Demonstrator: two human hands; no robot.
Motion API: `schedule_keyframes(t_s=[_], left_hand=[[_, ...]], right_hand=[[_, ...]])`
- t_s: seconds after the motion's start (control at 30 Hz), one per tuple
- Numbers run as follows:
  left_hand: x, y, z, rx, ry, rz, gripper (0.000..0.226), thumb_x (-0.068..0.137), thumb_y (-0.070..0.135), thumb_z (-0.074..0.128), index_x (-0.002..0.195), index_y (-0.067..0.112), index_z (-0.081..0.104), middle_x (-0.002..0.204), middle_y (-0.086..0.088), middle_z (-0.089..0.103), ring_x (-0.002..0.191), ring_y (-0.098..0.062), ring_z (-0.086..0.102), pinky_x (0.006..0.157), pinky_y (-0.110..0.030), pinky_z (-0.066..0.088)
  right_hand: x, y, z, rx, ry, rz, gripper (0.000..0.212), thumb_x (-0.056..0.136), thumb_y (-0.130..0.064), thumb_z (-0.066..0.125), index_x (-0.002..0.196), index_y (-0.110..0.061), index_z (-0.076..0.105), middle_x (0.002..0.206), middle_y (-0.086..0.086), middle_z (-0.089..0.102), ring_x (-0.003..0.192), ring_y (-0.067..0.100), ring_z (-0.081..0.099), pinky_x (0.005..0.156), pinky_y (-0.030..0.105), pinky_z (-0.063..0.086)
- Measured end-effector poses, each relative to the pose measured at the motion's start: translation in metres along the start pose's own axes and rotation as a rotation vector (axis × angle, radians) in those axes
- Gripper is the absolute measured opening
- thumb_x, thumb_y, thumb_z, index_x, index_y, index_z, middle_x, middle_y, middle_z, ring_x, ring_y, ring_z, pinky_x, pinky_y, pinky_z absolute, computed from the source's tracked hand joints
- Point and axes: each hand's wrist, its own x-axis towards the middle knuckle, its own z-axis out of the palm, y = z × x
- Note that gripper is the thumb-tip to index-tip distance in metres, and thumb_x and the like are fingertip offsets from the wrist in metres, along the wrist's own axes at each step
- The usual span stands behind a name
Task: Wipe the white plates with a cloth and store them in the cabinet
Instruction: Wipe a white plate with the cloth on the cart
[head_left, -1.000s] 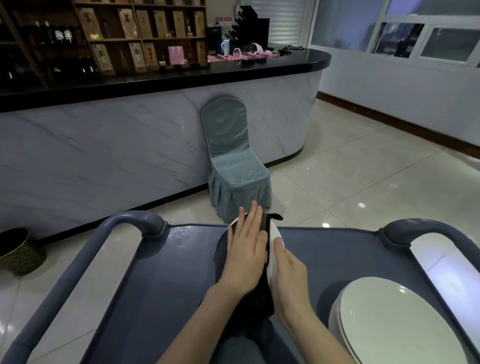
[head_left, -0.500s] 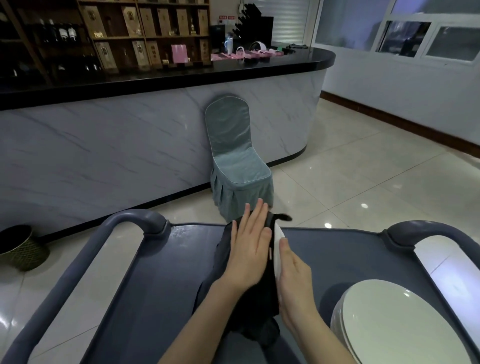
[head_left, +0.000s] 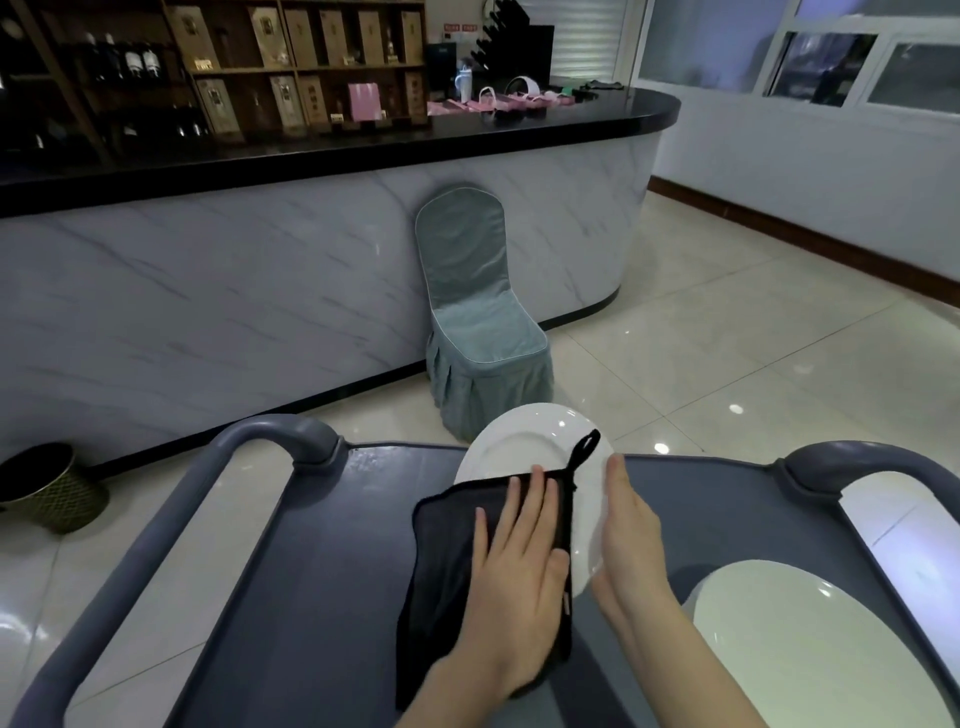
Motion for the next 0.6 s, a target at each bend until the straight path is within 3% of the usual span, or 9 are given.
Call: schedule_keyframes(t_s=[0.1, 0.23, 0.4, 0.6], left_hand=[[0.021, -0.008, -0.011, 0.053, -0.066, -0.007, 0.055, 0.104, 0.029, 0.02, 0.15, 0.036, -0.011, 0.157, 0.025, -0.022, 0.144, 0.004, -0.021, 0.12, -0.034, -0.012], [0.04, -0.024, -0.024, 0.033, -0.08, -0.1, 0.057, 0.106, 0.021, 0.024, 0.148, 0.035, -0.013, 0.154, 0.025, -0.025, 0.142, 0.008, -0.023, 0.122, -0.039, -0.006], [0.011, -0.026, -0.017, -0.064, 0.013, -0.114, 0.06, 0.104, 0.011, 0.029, 0.149, 0.034, -0.003, 0.158, 0.022, -0.015, 0.144, 0.005, -0.019, 0.123, -0.043, -0.004], [0.011, 0.007, 0.001, -0.021, -0.117, 0.067, 0.054, 0.103, 0.033, 0.017, 0.151, 0.038, -0.008, 0.158, 0.026, -0.017, 0.146, 0.001, -0.017, 0.119, -0.036, -0.011]], right_hand=[[-0.004, 0.009, 0.0, 0.001, 0.005, 0.039, 0.033, 0.098, -0.049, 0.052, 0.092, -0.023, 0.072, 0.082, -0.007, 0.078, 0.09, 0.019, 0.072, 0.077, 0.035, 0.055], [-0.004, 0.003, 0.002, -0.008, 0.002, 0.005, 0.033, 0.098, -0.049, 0.053, 0.085, -0.023, 0.07, 0.07, -0.012, 0.075, 0.081, 0.014, 0.069, 0.062, 0.03, 0.049], [0.003, -0.013, -0.007, 0.045, 0.038, -0.048, 0.037, 0.096, -0.052, 0.054, 0.089, -0.019, 0.07, 0.072, -0.008, 0.076, 0.063, 0.009, 0.072, 0.048, 0.021, 0.052], [-0.003, 0.008, -0.012, 0.035, 0.058, 0.013, 0.031, 0.097, -0.052, 0.052, 0.095, -0.024, 0.067, 0.088, -0.006, 0.074, 0.081, 0.009, 0.069, 0.068, 0.024, 0.048]])
